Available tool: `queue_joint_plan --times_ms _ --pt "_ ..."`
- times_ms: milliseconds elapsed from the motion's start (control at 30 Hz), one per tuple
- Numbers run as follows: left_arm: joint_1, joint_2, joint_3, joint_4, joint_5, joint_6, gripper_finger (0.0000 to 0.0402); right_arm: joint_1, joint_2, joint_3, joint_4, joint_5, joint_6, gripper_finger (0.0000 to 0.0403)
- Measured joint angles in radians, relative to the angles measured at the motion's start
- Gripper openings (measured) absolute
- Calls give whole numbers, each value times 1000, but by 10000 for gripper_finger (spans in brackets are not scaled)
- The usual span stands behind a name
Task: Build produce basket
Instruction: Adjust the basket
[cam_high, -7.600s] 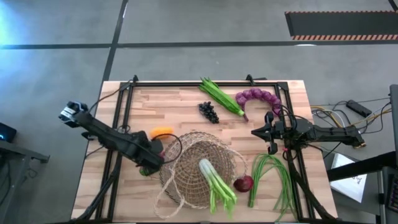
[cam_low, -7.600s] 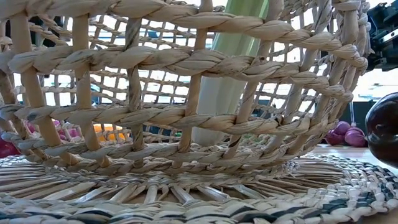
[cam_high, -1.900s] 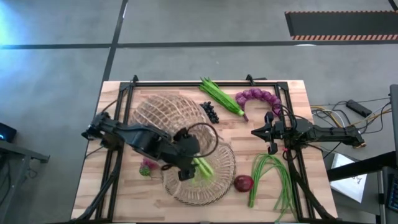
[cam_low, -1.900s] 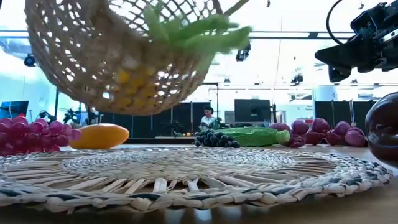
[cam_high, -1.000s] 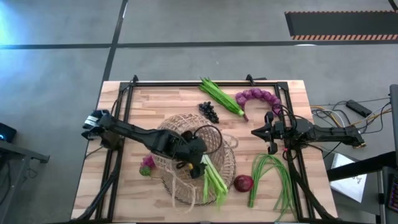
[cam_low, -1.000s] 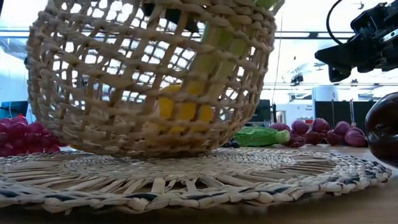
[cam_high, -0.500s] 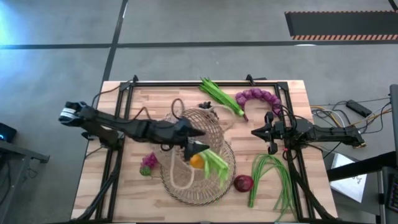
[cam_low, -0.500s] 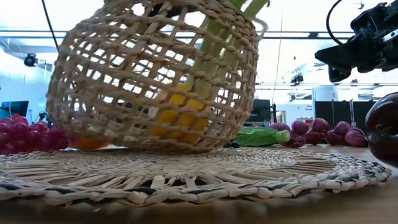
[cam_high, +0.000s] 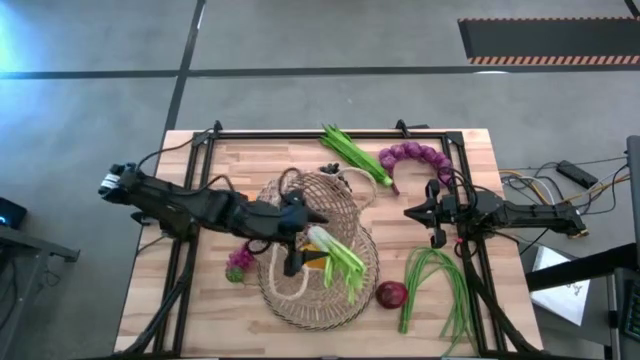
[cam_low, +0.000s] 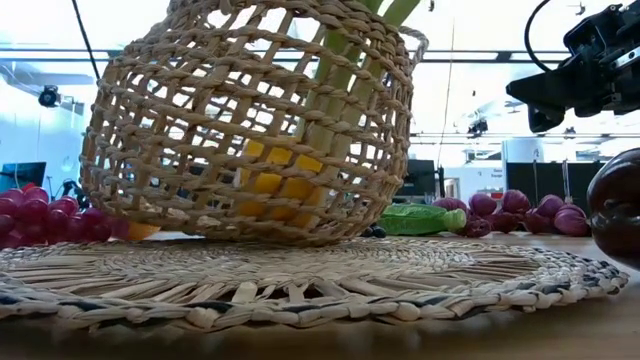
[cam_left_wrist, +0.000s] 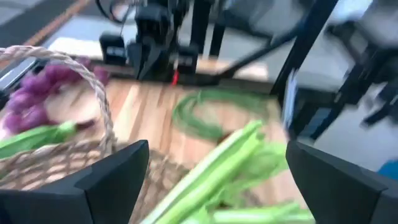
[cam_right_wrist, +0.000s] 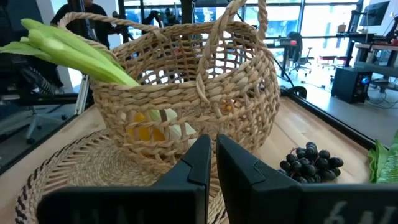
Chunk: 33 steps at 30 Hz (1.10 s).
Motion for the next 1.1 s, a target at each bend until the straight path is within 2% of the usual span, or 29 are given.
queue_joint_plan --times_ms 300,433,500,633,800,933,1100 --pt "-22 384 601 -800 35 -13 363 0 -1 0 0 0 0 18" --pt "-21 540 814 -1063 67 -5 363 0 -1 0 0 0 -1 18" --pt "-21 593 892 -1132 99 -5 363 0 -1 0 0 0 0 18" --pt "-19 577 848 -1111 212 -10 363 0 -1 0 0 1 1 18" --pt "-11 533 836 -1135 241 -64 363 0 0 0 0 0 1 18" --pt "-12 494 837 -1135 234 -56 363 0 0 0 0 0 0 18" --pt "-12 459 806 -1136 149 30 360 0 0 0 0 0 1 18"
